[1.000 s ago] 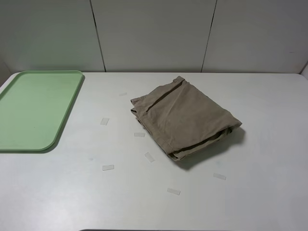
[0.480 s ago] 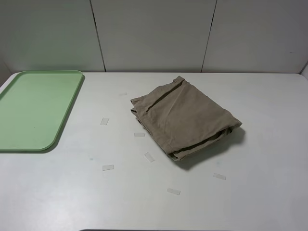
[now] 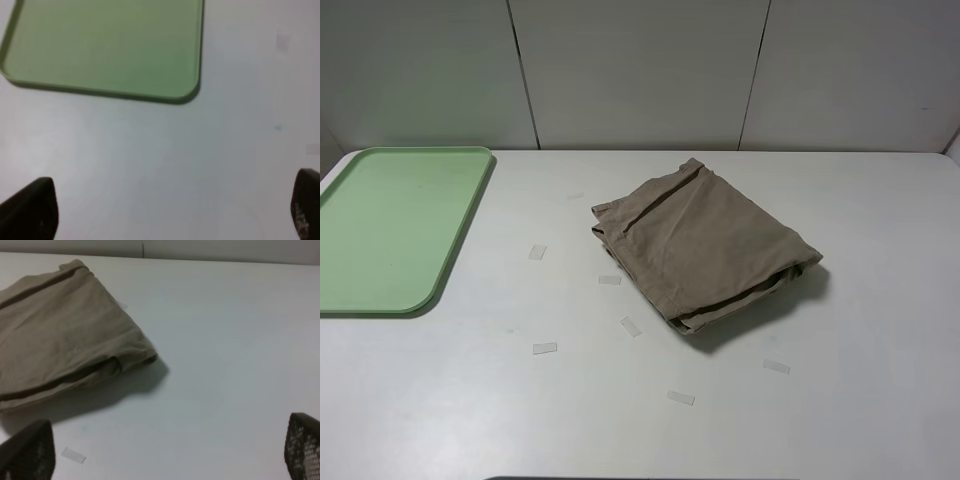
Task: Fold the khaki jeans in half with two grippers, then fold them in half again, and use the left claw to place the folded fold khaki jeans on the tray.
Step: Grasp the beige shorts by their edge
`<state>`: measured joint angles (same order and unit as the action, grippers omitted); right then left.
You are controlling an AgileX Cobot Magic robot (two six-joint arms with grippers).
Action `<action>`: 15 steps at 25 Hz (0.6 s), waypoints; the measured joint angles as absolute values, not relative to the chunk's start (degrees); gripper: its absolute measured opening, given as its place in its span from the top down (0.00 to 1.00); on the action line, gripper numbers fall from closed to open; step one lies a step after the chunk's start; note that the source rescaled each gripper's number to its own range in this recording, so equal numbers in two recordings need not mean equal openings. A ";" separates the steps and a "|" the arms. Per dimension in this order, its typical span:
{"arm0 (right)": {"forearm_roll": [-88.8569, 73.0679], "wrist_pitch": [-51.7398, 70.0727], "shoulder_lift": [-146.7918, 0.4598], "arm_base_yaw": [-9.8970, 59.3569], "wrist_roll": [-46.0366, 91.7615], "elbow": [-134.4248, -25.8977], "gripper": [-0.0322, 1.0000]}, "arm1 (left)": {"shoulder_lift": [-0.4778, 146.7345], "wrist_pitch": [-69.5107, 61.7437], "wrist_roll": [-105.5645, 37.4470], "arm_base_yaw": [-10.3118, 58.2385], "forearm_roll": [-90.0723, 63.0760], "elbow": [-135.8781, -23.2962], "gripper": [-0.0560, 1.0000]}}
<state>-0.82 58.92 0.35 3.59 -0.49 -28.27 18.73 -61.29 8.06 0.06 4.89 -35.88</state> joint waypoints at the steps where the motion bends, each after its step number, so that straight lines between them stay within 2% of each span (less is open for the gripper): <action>1: -0.82 58.92 0.35 3.59 -0.49 -28.27 0.00 | 21.86 -61.23 7.03 0.06 4.75 -37.13 0.08; 8: -0.82 58.92 0.35 3.59 -0.49 -28.27 0.00 | 38.83 -57.73 2.37 0.29 2.67 -43.11 0.08; 15: -0.82 58.92 0.35 3.59 -0.49 -28.27 0.00 | 56.98 -45.27 2.30 6.44 1.28 -45.00 0.08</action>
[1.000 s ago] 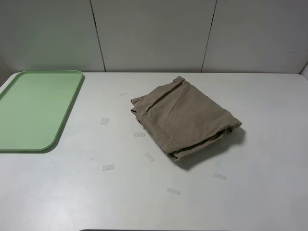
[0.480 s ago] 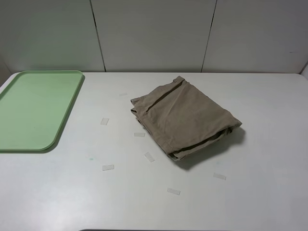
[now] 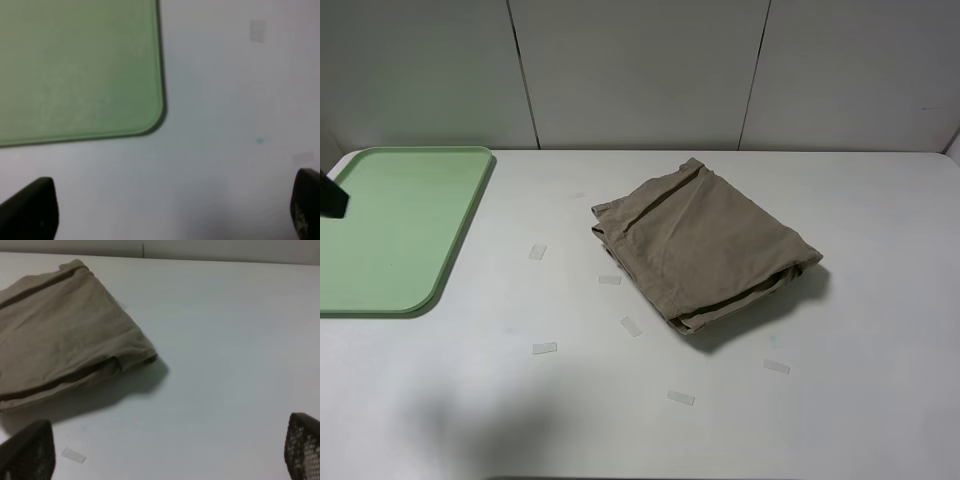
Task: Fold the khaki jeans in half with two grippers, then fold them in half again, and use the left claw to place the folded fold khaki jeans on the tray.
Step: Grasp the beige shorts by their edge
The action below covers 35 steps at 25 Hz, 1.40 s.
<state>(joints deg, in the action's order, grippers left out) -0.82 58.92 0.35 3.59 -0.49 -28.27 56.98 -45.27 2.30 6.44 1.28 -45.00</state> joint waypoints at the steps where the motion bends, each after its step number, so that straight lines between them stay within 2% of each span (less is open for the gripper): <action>1: -0.82 58.92 0.35 3.59 -0.49 -28.27 0.00 | 59.41 -43.62 2.42 7.52 1.01 -45.00 0.08; 15: -0.82 58.92 0.35 3.59 -0.49 -28.27 0.00 | 87.40 -20.50 2.98 24.48 -5.83 -47.14 0.08; 35: -0.82 58.92 0.35 3.59 -0.49 -28.27 0.00 | 112.08 -13.04 8.14 36.26 -5.96 -65.25 0.08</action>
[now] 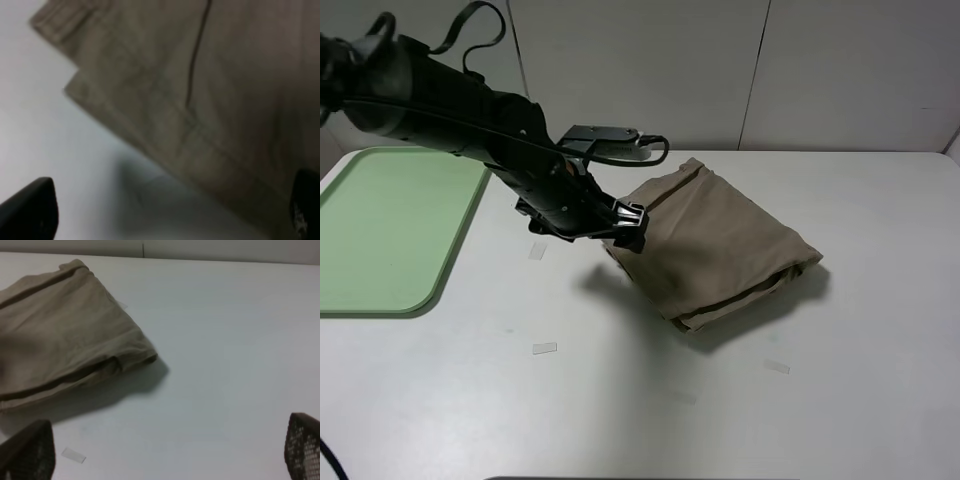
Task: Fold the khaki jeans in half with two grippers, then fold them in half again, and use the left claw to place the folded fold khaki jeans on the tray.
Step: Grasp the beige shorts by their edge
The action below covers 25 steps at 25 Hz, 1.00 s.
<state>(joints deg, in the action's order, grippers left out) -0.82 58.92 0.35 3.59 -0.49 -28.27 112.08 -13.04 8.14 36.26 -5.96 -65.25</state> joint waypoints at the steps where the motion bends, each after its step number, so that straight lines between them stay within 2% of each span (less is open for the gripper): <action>1: -0.82 58.92 0.35 3.59 -0.49 -28.27 0.00 | 112.92 -12.92 8.45 36.60 -5.96 -65.84 0.08; 25: -0.98 58.92 0.35 3.59 -0.49 -28.27 0.00 | 122.41 6.42 14.03 37.39 -6.17 -66.94 0.08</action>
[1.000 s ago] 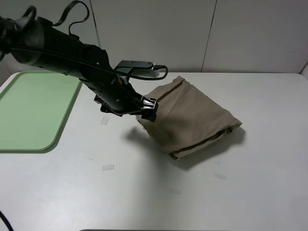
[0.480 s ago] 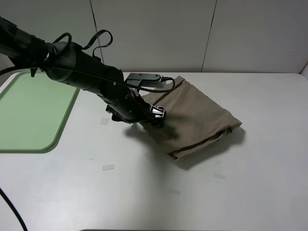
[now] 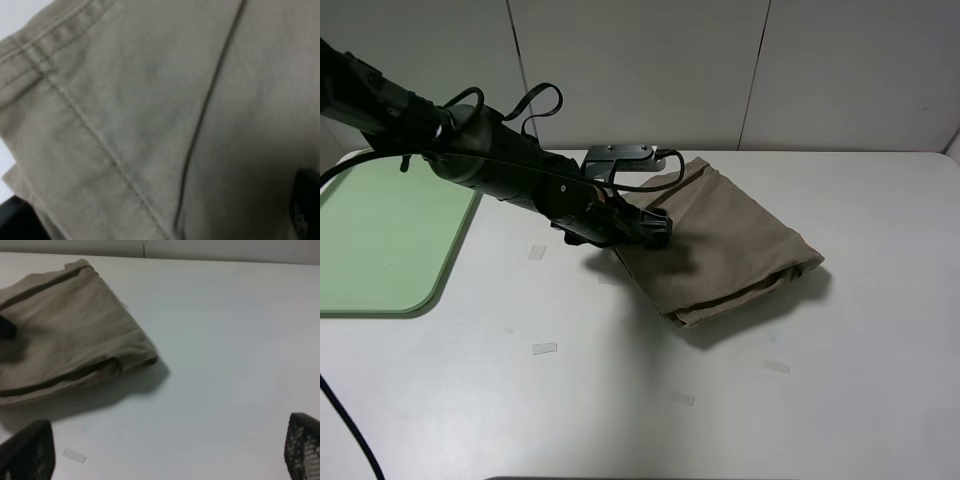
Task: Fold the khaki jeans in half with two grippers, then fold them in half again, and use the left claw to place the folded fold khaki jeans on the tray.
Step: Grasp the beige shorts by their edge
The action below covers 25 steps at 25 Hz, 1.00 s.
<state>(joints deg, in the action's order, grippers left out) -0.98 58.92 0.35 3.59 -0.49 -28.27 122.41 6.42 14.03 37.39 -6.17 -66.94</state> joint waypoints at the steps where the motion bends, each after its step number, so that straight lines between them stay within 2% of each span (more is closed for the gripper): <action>1: -0.98 58.92 0.35 3.59 -0.49 -28.27 0.00 | 122.42 6.84 14.09 37.39 -6.17 -66.94 0.08; 6: -0.98 58.92 0.35 3.59 -0.49 -28.27 0.00 | 122.42 7.92 15.26 37.39 -6.23 -66.94 0.12; 10: -0.98 58.92 0.35 3.59 -0.49 -28.27 0.00 | 122.42 3.89 16.88 38.16 -6.23 -66.94 0.15; 16: -0.98 58.92 0.35 3.59 -0.49 -28.27 0.00 | 122.15 -1.64 17.04 39.43 -6.23 -67.29 0.16; 25: -0.98 58.92 0.35 3.59 -0.49 -28.27 0.00 | 122.15 0.00 17.12 39.47 -6.23 -67.33 0.16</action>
<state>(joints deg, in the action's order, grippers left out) -0.98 58.92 0.35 3.59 -0.49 -28.27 122.15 0.00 17.12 39.47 -6.23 -67.33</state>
